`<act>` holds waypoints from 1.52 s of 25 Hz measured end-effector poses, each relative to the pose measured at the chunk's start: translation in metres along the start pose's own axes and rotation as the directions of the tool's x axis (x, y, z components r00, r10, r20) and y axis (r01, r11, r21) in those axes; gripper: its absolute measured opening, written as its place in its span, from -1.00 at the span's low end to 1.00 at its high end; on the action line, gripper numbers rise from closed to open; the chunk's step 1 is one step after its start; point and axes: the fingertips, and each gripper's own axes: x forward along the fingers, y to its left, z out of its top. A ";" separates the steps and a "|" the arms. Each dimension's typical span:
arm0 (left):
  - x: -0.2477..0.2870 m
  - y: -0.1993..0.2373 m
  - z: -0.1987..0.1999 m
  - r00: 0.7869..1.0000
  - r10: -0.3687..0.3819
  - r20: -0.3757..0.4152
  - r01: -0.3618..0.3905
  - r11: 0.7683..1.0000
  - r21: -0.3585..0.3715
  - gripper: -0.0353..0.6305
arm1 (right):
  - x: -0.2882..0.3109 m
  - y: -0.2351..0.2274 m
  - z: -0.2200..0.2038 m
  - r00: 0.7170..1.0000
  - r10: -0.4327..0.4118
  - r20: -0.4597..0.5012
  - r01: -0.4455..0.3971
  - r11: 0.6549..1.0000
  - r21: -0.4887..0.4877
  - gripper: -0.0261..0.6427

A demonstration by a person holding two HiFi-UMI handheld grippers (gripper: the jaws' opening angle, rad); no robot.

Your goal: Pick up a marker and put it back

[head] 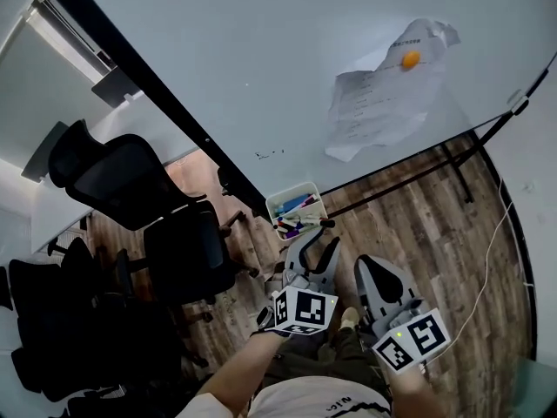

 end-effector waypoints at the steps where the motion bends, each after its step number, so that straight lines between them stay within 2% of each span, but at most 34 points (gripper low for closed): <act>1: 0.004 0.000 -0.002 1.000 -0.006 -0.002 0.006 1.000 0.020 -0.49 | 0.001 -0.003 -0.002 1.000 -0.009 0.003 0.009 1.000 0.002 -0.89; 10: 0.029 0.001 -0.017 1.000 -0.020 -0.022 0.023 0.992 0.127 -0.47 | 0.007 -0.022 -0.013 0.997 -0.067 0.028 0.066 0.998 0.017 -0.89; 18: 0.038 0.004 -0.020 0.999 0.012 -0.041 -0.006 0.988 0.156 -0.48 | 0.004 -0.029 -0.014 0.995 -0.085 0.044 0.085 0.996 0.017 -0.89; 20: 0.039 0.005 -0.020 0.999 0.024 -0.044 -0.016 0.986 0.166 -0.65 | 0.003 -0.031 -0.013 0.995 -0.088 0.048 0.087 0.996 0.017 -0.89; 22: 0.039 0.006 -0.020 0.999 0.029 -0.045 -0.021 0.985 0.174 -0.66 | 0.002 -0.033 -0.012 0.995 -0.091 0.049 0.090 0.996 0.018 -0.89; 29: 0.029 0.009 -0.008 0.999 0.044 -0.022 -0.040 0.987 0.158 -0.66 | -0.001 -0.033 -0.007 0.996 -0.085 0.042 0.084 0.996 0.021 -0.89; 38: -0.002 0.023 0.026 0.997 0.069 0.028 -0.071 0.994 0.084 -0.66 | -0.003 -0.015 0.011 0.998 -0.054 0.030 0.053 0.999 0.003 -0.89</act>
